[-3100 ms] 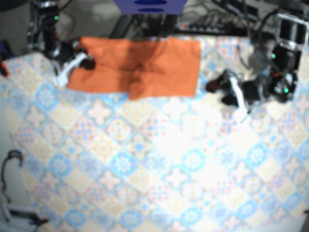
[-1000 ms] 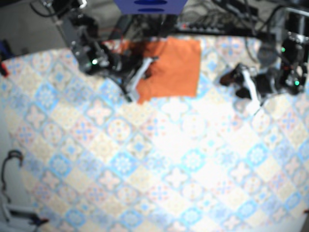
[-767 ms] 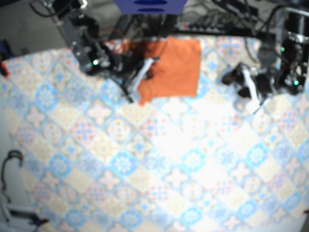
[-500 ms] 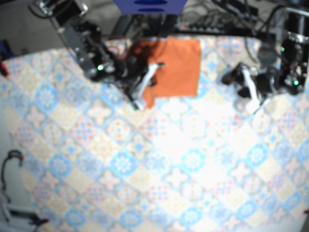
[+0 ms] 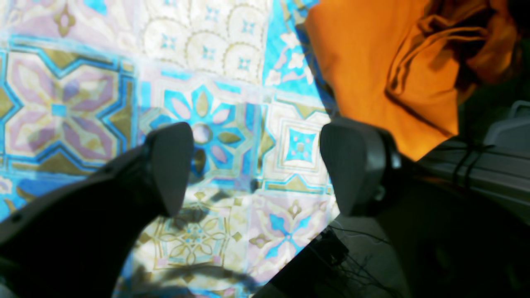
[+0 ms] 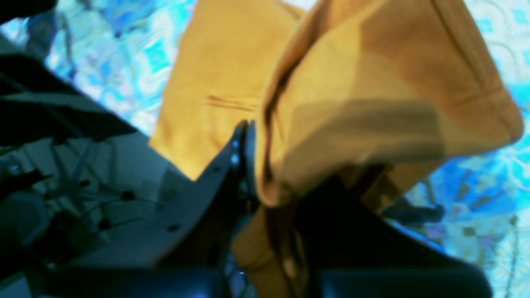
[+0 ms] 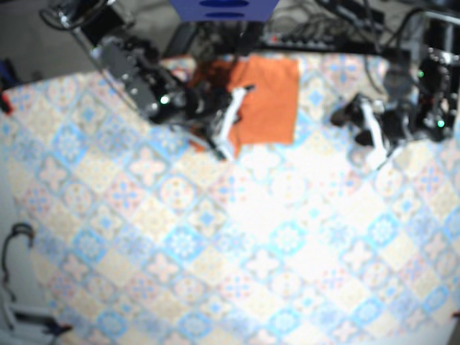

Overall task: Fold the T-shirt properly
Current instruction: 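Lift the strip end with the right gripper and fold it toward the left gripper, then lower the folded end onto the shirt with the right gripper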

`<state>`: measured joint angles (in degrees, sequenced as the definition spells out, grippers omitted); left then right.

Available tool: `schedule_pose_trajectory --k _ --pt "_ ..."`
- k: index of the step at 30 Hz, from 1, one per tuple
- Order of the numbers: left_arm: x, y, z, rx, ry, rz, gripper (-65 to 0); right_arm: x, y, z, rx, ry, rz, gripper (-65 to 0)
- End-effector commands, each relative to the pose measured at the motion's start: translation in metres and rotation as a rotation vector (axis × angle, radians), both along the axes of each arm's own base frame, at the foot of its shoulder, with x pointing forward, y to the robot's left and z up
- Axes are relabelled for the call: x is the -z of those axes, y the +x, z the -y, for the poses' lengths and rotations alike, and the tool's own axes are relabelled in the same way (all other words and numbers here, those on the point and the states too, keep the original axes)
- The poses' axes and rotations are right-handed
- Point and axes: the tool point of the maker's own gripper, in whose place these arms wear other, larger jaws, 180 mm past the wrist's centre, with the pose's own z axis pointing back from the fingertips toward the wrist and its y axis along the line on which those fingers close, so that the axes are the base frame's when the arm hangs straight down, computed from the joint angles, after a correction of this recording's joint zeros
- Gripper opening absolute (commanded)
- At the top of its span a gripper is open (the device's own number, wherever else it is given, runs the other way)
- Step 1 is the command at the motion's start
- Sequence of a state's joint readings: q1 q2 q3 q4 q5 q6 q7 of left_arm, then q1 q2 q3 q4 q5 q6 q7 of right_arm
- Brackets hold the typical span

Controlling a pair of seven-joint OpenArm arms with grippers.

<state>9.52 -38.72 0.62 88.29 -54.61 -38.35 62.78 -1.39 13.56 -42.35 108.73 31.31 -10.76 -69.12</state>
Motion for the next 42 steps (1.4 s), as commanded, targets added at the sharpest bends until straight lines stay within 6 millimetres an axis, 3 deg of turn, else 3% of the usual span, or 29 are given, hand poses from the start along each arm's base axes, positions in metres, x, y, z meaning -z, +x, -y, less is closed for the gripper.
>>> schedule_pose_trajectory --k 1,6,17,42 --pt "-0.011 0.009 -0.003 -0.002 -0.006 0.038 -15.1 -0.009 0.006 -0.003 -0.012 0.014 0.031 -64.3" --pt "-0.009 0.009 -0.007 0.002 0.021 0.038 -15.1 -0.01 0.003 -0.006 -0.05 -0.003 0.019 -64.3" --pt "-0.005 0.008 -0.011 0.007 0.051 0.034 -15.1 -0.033 0.0 -0.037 -0.161 0.103 -0.007 -64.3" --pt "-0.001 0.008 -0.02 0.018 0.113 0.035 -15.1 -0.033 0.001 -0.037 -0.153 0.109 -0.005 -63.5"
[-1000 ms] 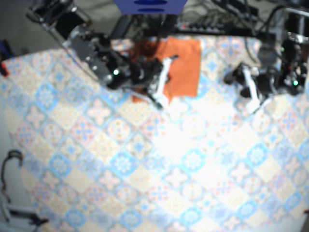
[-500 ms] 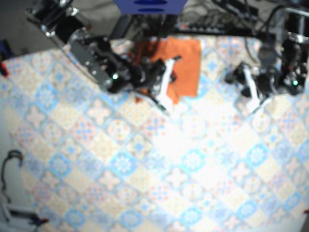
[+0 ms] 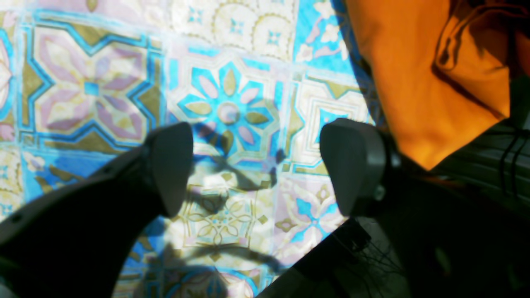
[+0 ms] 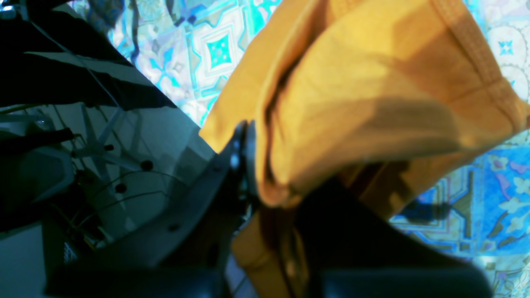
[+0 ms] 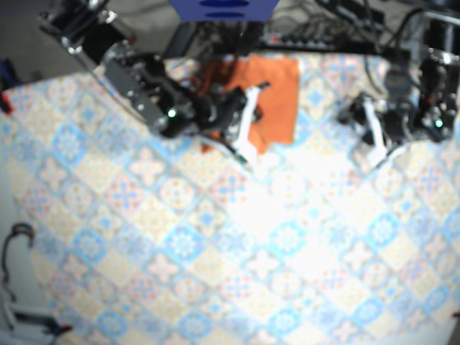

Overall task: Fold the T-shirt properly
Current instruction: 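Lower the folded end onto the shirt with the right gripper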

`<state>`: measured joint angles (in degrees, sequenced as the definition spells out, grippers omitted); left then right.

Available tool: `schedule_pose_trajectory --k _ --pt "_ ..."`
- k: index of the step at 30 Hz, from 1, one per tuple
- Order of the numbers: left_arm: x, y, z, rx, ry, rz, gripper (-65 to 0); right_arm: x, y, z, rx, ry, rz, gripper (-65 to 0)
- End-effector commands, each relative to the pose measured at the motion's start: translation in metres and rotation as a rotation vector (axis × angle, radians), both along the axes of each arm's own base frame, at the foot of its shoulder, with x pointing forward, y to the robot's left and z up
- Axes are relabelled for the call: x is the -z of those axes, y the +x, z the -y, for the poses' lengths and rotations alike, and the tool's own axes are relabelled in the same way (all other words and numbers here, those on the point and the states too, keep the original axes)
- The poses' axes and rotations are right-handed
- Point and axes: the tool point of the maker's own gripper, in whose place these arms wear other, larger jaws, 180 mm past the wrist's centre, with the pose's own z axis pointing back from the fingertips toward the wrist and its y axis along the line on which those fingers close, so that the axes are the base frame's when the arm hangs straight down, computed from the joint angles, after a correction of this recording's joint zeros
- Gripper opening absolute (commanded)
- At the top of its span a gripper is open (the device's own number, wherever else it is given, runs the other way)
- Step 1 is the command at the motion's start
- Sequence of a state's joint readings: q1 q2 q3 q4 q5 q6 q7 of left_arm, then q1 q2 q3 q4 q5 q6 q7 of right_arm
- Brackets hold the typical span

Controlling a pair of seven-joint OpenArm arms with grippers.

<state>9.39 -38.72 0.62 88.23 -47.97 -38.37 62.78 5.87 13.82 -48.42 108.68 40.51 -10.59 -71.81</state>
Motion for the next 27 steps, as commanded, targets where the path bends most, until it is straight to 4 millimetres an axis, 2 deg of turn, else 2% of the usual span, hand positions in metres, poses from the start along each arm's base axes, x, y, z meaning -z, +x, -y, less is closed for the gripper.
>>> schedule_pose_trajectory --k 1,8,11,27 --pt "-0.0103 0.0099 -0.004 -0.003 -0.001 0.038 -15.1 -0.0102 0.0073 -0.0045 -0.002 0.029 0.034 -62.4" --pt "-0.0103 0.0099 -0.004 -0.003 -0.001 0.038 -15.1 -0.0099 0.0075 -0.0046 -0.003 0.027 0.034 -48.2" --pt "-0.0096 0.0097 -0.0053 -0.001 0.008 0.038 -15.1 -0.0098 0.007 -0.0048 -0.005 0.027 0.034 -44.6" --pt "-0.0083 0.0094 -0.0078 0.002 0.025 0.037 -15.1 -0.011 0.0067 -0.0061 -0.03 0.032 0.05 -43.1"
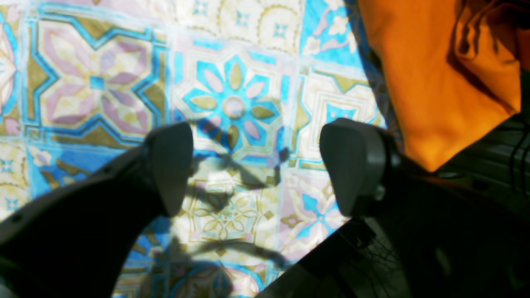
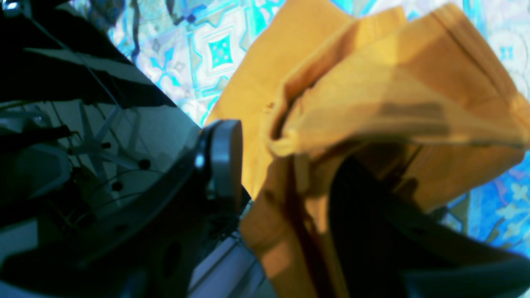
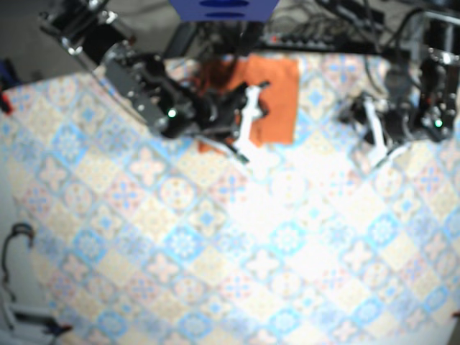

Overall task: Fold the T-shirt properly
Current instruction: 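Lower the folded end onto the shirt with the right gripper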

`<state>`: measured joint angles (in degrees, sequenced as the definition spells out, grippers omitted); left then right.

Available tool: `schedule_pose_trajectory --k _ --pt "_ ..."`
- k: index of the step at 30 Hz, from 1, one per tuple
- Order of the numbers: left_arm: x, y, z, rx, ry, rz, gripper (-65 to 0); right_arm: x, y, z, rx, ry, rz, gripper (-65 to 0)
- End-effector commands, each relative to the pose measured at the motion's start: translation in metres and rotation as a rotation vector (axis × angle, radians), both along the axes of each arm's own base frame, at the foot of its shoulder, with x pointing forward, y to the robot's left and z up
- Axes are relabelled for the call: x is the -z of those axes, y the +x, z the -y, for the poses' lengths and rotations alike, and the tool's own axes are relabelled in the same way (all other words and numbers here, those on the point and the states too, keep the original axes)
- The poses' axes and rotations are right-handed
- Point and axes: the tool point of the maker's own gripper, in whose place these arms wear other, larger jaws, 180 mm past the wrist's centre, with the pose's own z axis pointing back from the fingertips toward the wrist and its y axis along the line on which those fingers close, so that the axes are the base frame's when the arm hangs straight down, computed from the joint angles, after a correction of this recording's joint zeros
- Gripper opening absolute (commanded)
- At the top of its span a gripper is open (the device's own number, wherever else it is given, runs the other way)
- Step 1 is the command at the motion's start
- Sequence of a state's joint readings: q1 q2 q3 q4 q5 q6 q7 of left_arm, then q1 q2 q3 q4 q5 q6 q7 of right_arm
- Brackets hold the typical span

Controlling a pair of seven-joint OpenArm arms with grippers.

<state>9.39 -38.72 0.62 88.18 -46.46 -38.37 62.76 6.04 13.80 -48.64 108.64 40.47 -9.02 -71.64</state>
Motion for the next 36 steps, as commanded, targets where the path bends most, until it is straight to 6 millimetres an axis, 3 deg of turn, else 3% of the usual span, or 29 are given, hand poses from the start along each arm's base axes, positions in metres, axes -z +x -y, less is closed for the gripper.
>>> schedule_pose_trajectory --k 1,11,26,36 --pt "-0.01 0.01 -0.004 -0.002 -0.001 0.038 -15.1 -0.01 0.007 -0.004 -0.005 0.027 0.034 -43.1" --pt "-0.011 0.01 -0.004 -0.002 0.0 0.038 -15.1 -0.01 0.007 -0.004 -0.007 0.026 0.033 -35.6" --pt "-0.009 0.009 -0.007 0.005 0.021 0.036 -15.1 -0.01 0.007 -0.004 -0.008 0.023 0.033 -35.2" --pt "-0.008 0.007 -0.008 0.005 0.022 0.031 -15.1 0.0 0.018 0.007 0.016 -0.059 0.098 -35.2"
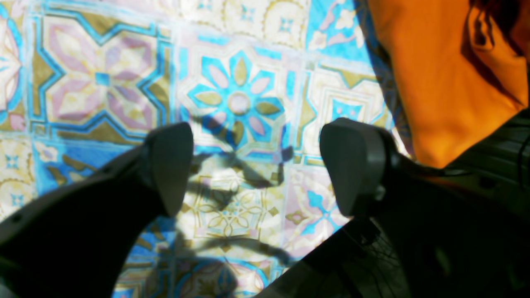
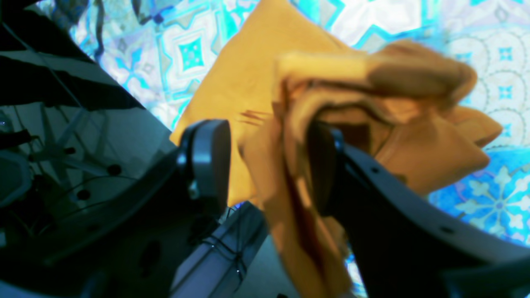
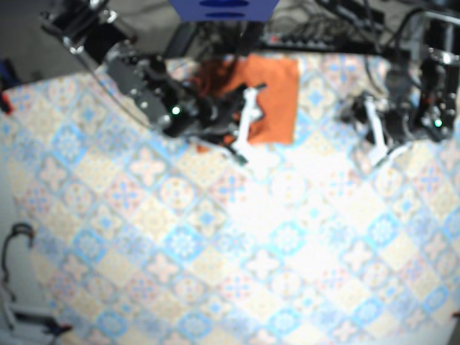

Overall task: Fold the T-shirt properly
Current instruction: 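Lower the folded end onto the shirt with the right gripper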

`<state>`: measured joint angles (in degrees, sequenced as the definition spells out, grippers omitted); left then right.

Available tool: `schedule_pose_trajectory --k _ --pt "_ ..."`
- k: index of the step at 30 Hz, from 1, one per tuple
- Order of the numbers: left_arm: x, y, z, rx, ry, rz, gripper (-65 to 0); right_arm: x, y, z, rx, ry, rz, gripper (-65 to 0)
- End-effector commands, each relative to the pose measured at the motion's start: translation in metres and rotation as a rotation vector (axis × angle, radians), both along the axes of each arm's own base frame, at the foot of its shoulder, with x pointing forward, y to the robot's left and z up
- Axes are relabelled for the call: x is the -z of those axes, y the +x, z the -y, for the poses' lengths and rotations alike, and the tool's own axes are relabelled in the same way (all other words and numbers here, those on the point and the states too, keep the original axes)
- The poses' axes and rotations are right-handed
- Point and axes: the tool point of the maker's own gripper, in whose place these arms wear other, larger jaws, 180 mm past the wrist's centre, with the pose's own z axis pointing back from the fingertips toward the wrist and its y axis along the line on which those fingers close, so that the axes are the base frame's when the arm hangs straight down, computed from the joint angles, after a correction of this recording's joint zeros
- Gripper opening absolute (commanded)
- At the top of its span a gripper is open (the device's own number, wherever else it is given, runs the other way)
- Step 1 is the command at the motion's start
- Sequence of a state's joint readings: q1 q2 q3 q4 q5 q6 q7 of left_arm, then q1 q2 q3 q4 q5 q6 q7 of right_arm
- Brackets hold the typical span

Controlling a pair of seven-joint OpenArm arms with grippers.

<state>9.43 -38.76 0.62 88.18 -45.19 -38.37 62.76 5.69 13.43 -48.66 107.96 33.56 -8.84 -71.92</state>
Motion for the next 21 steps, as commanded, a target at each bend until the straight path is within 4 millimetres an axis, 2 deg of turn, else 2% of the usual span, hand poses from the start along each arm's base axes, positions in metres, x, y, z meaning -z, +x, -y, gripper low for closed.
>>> schedule_pose_trajectory --k 1,10,17,21 --pt "-0.01 0.008 -0.004 0.001 0.0 0.033 -15.1 -0.011 0.006 -0.005 -0.006 0.028 0.031 -35.3" --pt "-0.009 0.007 -0.005 0.001 0.003 0.031 -15.1 -0.009 0.001 -0.005 -0.037 0.019 0.017 -35.6" --pt "-0.006 0.007 -0.012 0.012 0.051 0.03 -15.1 -0.019 -0.005 -0.014 -0.15 0.082 0.026 -35.9" --pt "-0.006 0.008 -0.014 0.015 0.066 0.033 -15.1 -0.034 -0.001 -0.022 -0.184 0.142 0.017 -35.9"
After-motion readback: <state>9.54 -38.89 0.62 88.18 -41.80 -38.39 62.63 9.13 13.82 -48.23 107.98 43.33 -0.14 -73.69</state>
